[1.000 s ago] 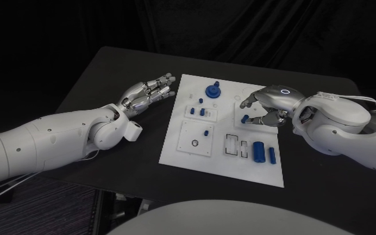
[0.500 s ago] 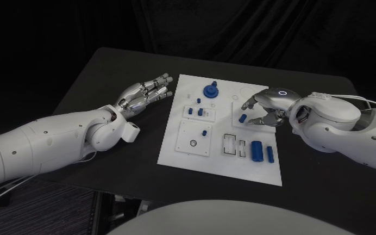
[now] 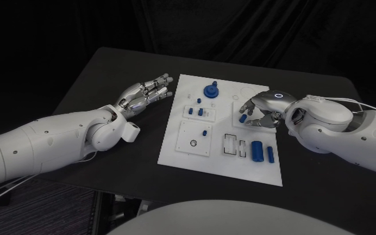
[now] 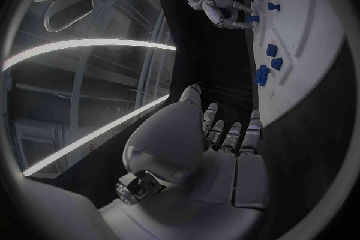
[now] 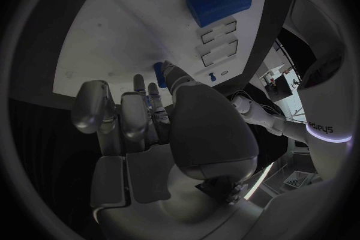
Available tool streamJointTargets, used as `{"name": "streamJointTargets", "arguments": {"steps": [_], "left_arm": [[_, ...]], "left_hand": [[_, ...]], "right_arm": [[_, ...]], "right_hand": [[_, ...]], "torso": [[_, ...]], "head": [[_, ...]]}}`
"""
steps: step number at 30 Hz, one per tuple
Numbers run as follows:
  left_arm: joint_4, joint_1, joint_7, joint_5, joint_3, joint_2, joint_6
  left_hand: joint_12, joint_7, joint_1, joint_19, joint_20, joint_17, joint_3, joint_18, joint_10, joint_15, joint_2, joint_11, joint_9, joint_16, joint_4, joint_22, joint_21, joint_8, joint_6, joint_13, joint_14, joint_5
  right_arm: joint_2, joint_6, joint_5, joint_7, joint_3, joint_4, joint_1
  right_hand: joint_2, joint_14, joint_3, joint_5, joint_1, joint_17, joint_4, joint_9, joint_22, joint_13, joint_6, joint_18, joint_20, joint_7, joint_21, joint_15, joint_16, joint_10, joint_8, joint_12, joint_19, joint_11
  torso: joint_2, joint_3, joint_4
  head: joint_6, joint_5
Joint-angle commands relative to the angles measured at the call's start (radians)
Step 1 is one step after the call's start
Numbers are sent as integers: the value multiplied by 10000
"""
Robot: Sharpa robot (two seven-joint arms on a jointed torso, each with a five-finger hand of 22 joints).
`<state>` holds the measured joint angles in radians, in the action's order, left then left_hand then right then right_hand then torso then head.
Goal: Assemble the parts on the task board
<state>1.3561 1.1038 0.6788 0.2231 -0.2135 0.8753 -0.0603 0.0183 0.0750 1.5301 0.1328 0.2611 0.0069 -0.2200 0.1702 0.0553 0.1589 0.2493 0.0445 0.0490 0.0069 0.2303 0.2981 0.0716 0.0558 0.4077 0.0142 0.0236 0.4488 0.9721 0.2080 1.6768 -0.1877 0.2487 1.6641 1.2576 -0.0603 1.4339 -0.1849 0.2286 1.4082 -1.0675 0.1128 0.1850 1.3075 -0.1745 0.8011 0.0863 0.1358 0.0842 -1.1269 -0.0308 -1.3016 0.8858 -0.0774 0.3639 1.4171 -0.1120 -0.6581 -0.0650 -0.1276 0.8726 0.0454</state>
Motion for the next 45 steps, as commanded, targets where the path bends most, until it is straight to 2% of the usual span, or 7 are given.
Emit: {"name": "streamJointTargets", "arguments": {"steps": [1,5,13,20,38,42,45], "left_arm": [[4,-28,685,-54,9,-32,-98],[-6,-45,673,-54,9,-42,-119],[-14,-70,656,-54,9,-41,-136],[-19,-84,628,-54,9,-49,-157],[-48,-142,584,-54,9,-64,-191],[-56,-156,577,-54,9,-67,-200],[-62,-163,570,-54,9,-69,-209]], "left_hand": [[50,3,103,42,64,11,28,74,50,54,-4,50,0,36,-58,6,27,52,21,12,19,73],[53,6,112,44,67,11,36,73,58,59,0,54,0,36,-67,7,29,52,23,14,18,76],[58,12,126,45,73,12,52,70,71,68,7,61,-1,37,-83,1,30,52,24,17,22,85],[58,12,126,45,73,12,52,70,71,68,7,61,-1,37,-83,1,30,52,24,17,22,85],[60,52,147,51,87,10,84,65,74,86,24,80,7,36,-112,-5,33,67,93,18,19,91],[60,52,147,51,87,10,84,65,74,86,24,80,7,36,-112,-5,33,67,93,18,19,91],[60,52,147,51,87,10,84,65,74,86,24,80,7,36,-112,-5,33,67,93,18,19,91]], "right_arm": [[-28,227,24,194,-4,-50,-33],[-66,195,24,223,-4,-108,-40],[-130,150,24,272,-5,-158,-46],[-203,78,24,302,-6,-213,-49],[-268,-87,24,360,-6,-250,-71],[-277,-183,15,409,-6,-256,-74],[-287,-240,-61,441,-6,-256,-75]], "right_hand": [[-38,29,-116,97,84,-14,-8,18,1495,7,126,3,-108,-62,-68,118,-56,385,-49,51,20,102],[-77,76,-297,151,96,-25,18,38,1508,-8,213,-7,-215,-92,-125,227,-53,810,-62,61,60,235],[-138,135,-561,277,146,-69,17,148,1531,-81,541,-28,-338,-162,-214,352,-62,1184,-203,82,111,373],[-171,163,-706,283,126,-86,36,281,1541,-114,874,-39,-373,-159,-250,373,-60,1233,-358,21,134,390],[-217,173,-822,259,124,-67,8,485,1547,-158,1270,-46,-384,-150,-268,375,-35,1249,-556,-47,148,388],[-222,171,-834,257,132,-51,-3,509,1548,-164,1304,-46,-385,-169,-271,377,-26,1255,-574,-51,151,390],[-230,172,-857,253,142,-42,-20,551,1547,-176,1356,-47,-386,-251,-269,375,-17,1255,-599,-64,152,387]], "torso": [[-4,-3,-5],[-2,0,-4],[-5,-4,4],[1,-4,3],[0,-8,-6],[3,-5,-1],[0,-6,-1]], "head": [[0,-24],[0,-23],[0,-15],[0,-12],[0,3],[0,23],[0,29]]}}
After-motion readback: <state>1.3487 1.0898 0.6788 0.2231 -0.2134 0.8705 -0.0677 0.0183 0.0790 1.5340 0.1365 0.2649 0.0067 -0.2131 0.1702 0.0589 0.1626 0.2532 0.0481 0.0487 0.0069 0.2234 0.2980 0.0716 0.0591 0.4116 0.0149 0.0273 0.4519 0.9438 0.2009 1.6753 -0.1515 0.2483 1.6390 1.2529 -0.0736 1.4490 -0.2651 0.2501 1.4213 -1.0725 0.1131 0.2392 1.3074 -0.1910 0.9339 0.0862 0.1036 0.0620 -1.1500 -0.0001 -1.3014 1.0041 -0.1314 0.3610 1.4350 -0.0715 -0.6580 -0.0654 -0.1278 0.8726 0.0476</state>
